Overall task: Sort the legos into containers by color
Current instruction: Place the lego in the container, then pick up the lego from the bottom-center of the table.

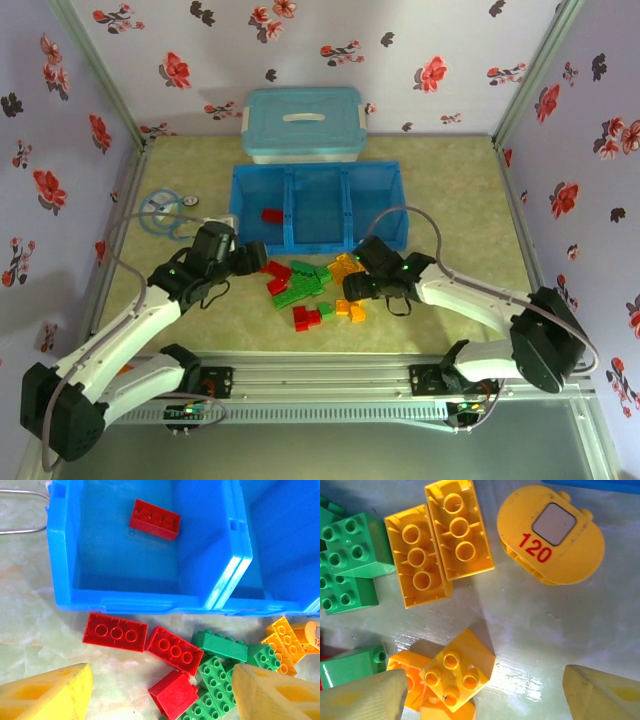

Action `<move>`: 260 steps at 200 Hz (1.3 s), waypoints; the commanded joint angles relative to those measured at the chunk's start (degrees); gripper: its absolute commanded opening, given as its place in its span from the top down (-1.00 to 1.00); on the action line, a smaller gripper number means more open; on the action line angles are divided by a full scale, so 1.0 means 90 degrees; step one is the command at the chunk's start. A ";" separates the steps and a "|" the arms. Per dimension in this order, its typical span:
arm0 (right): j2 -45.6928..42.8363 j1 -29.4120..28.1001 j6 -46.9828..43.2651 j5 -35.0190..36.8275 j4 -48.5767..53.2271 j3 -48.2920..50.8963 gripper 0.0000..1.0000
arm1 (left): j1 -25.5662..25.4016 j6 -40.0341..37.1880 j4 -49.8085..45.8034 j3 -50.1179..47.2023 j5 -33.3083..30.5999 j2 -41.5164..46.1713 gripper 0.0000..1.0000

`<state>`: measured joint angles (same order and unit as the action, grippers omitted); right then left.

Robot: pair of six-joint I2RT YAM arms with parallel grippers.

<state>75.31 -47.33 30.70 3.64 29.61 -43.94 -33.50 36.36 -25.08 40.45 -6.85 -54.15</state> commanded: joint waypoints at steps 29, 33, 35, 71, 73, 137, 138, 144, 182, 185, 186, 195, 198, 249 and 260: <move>0.0713 -0.0209 0.0171 0.0377 -0.0059 -0.0554 -0.49 | -0.0078 0.0264 -0.0092 -0.0292 -0.0186 0.0320 -0.46; 0.0752 -0.0226 0.0178 0.0374 -0.0056 -0.0570 -0.48 | -0.0078 0.0263 -0.0093 -0.0311 -0.0198 0.0323 -0.46; 0.0773 -0.0233 0.0177 0.0376 -0.0057 -0.0580 -0.48 | -0.0077 0.0258 -0.0094 -0.0314 -0.0199 0.0333 -0.46; 0.1037 -0.0392 0.0337 0.0525 0.0024 -0.0669 -0.39 | -0.0077 0.0248 -0.0114 -0.0363 -0.0259 0.0376 -0.46; 0.1049 -0.0390 0.0343 0.0531 0.0027 -0.0665 -0.38 | -0.0077 0.0243 -0.0114 -0.0370 -0.0263 0.0376 -0.46; 0.1313 -0.0486 0.0485 0.0702 0.0142 -0.0683 -0.25 | -0.0087 0.0297 -0.0067 -0.0522 -0.0284 0.0440 -0.46; 0.1311 -0.0490 0.0485 0.0710 0.0145 -0.0683 -0.25 | -0.0087 0.0297 -0.0071 -0.0525 -0.0284 0.0440 -0.46; 0.1338 -0.0492 0.0481 0.0740 0.0176 -0.0692 -0.24 | -0.0088 0.0304 -0.0058 -0.0547 -0.0281 0.0455 -0.46; 0.1444 -0.0488 0.0548 0.0685 0.0216 -0.0745 -0.22 | -0.0088 0.0325 -0.0026 -0.0596 -0.0283 0.0448 -0.46; 0.1445 -0.0491 0.0562 0.0673 0.0216 -0.0743 -0.22 | -0.0089 0.0330 -0.0018 -0.0585 -0.0288 0.0441 -0.46; 0.1446 -0.0492 0.0568 0.0667 0.0212 -0.0743 -0.22 | -0.0088 0.0333 -0.0017 -0.0591 -0.0281 0.0441 -0.46; 0.1471 -0.0501 0.0594 0.0619 0.0190 -0.0744 -0.22 | -0.0087 0.0323 -0.0007 -0.0581 -0.0280 0.0434 -0.46; 0.1475 -0.0501 0.0602 0.0612 0.0187 -0.0743 -0.22 | -0.0087 0.0320 -0.0006 -0.0580 -0.0287 0.0435 -0.46; 0.1520 -0.0561 0.0822 0.0645 0.0139 -0.0630 -0.23 | -0.0087 0.0317 0.0052 -0.0568 -0.0297 0.0384 -0.46; 0.1527 -0.0560 0.0851 0.0641 0.0138 -0.0615 -0.23 | -0.0087 0.0318 0.0067 -0.0559 -0.0293 0.0363 -0.46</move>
<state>88.66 -51.83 36.25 8.62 29.93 -49.32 -33.87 38.70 -25.26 35.48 -8.40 -50.76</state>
